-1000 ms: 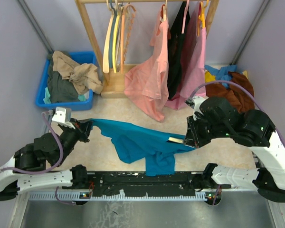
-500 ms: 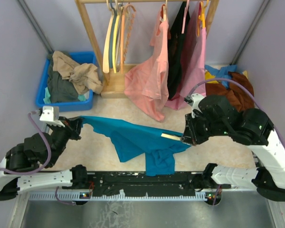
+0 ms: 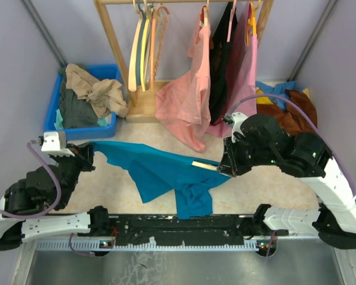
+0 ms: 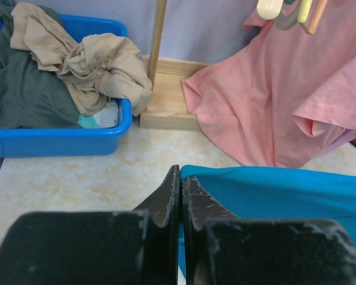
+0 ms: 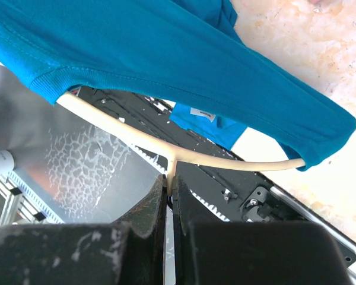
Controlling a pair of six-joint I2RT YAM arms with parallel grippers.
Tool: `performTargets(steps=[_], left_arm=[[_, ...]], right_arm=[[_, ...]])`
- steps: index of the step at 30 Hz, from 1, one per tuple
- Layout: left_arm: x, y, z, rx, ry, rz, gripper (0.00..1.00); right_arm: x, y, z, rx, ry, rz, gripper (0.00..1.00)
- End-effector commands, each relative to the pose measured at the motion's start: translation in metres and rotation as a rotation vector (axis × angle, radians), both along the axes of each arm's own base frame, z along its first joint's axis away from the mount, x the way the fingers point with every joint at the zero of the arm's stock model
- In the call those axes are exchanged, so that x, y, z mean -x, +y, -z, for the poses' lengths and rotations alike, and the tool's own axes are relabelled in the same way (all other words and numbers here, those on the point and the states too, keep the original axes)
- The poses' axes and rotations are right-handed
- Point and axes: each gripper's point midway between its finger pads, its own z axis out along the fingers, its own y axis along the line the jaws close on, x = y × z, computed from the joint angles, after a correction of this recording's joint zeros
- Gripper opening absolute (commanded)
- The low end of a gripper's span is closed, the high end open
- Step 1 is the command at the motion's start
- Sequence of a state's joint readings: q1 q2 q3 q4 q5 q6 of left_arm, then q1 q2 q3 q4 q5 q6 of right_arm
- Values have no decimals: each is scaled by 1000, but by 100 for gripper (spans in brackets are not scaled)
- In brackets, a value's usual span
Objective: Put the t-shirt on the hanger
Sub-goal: Pick up the hanger from the corner of the board, then place the hanger at the clothesline.
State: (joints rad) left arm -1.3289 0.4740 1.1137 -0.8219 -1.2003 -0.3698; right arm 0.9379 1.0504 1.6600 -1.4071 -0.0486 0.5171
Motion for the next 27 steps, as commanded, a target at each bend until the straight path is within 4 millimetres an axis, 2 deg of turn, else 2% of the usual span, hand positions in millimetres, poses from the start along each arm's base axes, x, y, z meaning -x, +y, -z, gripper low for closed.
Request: performTargets(steps=[1,9,13,15,17,20,22,27], left_arm=[[-3,19,-3,-38,-16,-103,6],[-3,7,18,-72,35,-88,39],[-1,5,26,-94,63,-79,48],[-1,-3,24,-94,69,-40,49],[1,-25,21,-112,66,64,49],[8,-79,10,-143,1,318,49],[21,-113,6,-154,-40,497,50],[61,-177,-7,-125,-146,871,54]], right_arm=[[-7,5,-6,-47,-34,17,0],[-9,27,20,-110,13,17,0],[-14,39,35,-107,40,5,0],[-16,44,44,-88,54,-1,0],[-19,49,50,-79,67,-13,0],[-27,57,54,-79,72,-22,0],[-32,63,56,-80,77,-34,0],[-38,76,66,-76,106,-69,0]])
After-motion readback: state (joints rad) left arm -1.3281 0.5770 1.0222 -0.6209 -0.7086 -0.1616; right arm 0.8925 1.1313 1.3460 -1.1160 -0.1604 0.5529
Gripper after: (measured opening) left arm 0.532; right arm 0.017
